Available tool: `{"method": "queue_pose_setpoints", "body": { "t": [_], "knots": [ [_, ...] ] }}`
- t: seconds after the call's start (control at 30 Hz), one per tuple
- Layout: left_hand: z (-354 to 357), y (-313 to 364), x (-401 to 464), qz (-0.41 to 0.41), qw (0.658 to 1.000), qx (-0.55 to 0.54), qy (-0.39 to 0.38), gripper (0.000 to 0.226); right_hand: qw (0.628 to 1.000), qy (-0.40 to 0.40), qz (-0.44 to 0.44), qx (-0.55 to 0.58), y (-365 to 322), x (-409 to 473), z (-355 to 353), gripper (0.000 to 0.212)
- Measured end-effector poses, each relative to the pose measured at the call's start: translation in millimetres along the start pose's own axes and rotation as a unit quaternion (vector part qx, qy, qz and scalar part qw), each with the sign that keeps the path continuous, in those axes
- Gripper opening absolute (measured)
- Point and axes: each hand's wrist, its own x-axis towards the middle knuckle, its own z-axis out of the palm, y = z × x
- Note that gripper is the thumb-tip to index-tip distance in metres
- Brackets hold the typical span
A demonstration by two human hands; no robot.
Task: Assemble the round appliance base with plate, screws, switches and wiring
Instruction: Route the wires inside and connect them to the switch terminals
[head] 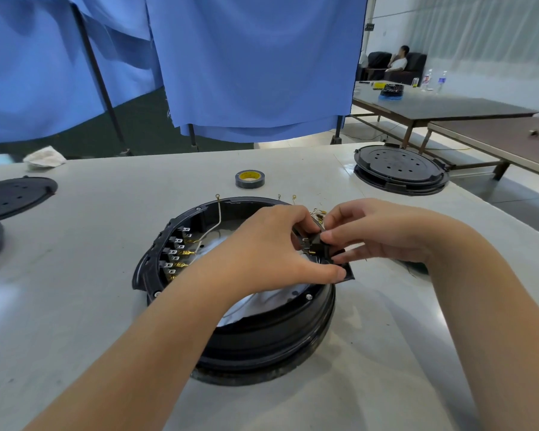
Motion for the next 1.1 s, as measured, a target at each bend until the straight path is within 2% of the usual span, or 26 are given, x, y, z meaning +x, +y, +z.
{"method": "queue_pose_setpoints", "body": {
  "t": [0.1, 0.43, 0.57, 0.67, 0.77, 1.1],
  "knots": [
    [0, 0, 1, 0.001, 1.0, 0.011, 0.002, 0.048, 0.999, -0.018, 0.024, 0.01, -1, 0, 1, 0.006],
    [-1, 1, 0, 0.015, 0.999, 0.046, 0.015, 0.05, 0.999, -0.014, 0.047, -0.003, 0, 2, 2, 0.016],
    [0, -4, 2, 0.001, 1.0, -0.018, 0.017, 0.031, 0.998, -0.042, 0.048, -0.013, 1, 0, -5, 0.014],
    [0, -9, 5, 0.0, 0.998, -0.054, 0.019, 0.017, 0.999, -0.037, 0.039, 0.006, 2, 1, -6, 0.028],
    [1, -12, 6, 0.013, 0.999, -0.051, 0.016, 0.022, 0.998, -0.039, 0.023, 0.035, 4, 2, -4, 0.015],
    [4, -9, 6, 0.04, 0.998, 0.018, 0.034, 0.024, 0.997, -0.031, 0.045, 0.055, 1, 6, 2, 0.017]
  ]
}}
